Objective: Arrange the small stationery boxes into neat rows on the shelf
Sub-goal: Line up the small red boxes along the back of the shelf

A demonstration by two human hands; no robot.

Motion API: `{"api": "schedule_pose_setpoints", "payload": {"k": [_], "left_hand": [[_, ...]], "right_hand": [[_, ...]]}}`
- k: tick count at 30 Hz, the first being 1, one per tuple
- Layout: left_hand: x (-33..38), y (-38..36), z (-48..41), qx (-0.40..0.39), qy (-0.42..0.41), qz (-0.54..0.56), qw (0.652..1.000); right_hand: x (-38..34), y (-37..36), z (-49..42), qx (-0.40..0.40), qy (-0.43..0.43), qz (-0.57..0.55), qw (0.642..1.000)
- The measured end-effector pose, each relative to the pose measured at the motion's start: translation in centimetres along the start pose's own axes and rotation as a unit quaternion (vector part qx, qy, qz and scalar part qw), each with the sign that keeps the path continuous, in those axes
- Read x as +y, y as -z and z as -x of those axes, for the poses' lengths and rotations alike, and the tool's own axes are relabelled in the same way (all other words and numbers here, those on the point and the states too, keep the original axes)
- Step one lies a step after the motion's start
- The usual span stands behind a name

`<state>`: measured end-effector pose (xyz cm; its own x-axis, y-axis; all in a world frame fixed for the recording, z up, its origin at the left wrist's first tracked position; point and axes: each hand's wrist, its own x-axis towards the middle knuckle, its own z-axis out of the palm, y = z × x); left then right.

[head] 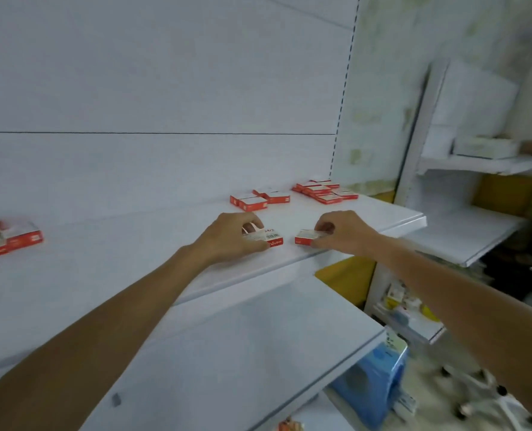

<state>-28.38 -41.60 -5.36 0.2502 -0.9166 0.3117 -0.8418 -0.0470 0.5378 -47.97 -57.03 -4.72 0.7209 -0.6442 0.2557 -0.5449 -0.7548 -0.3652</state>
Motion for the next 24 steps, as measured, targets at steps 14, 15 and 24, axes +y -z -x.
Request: {"api": "schedule_pose_setpoints", "payload": {"k": [14, 15, 24], "left_hand": [[6.8, -9.6, -9.3, -0.012, -0.050, 0.033, 0.998], [6.7, -9.9, -10.1, -0.017, -0.053, 0.028, 0.998], [4.2, -10.3, -18.9, 0.007, -0.031, -0.004, 0.999]], "right_hand": [[13.2, 3.5, 0.6, 0.070, -0.047, -0.022, 0.996], [13.8, 3.3, 0.0, 0.067, -0.047, -0.020, 0.996], [17.3, 4.3, -9.4, 0.073, -0.023, -0.006, 0.997]]}}
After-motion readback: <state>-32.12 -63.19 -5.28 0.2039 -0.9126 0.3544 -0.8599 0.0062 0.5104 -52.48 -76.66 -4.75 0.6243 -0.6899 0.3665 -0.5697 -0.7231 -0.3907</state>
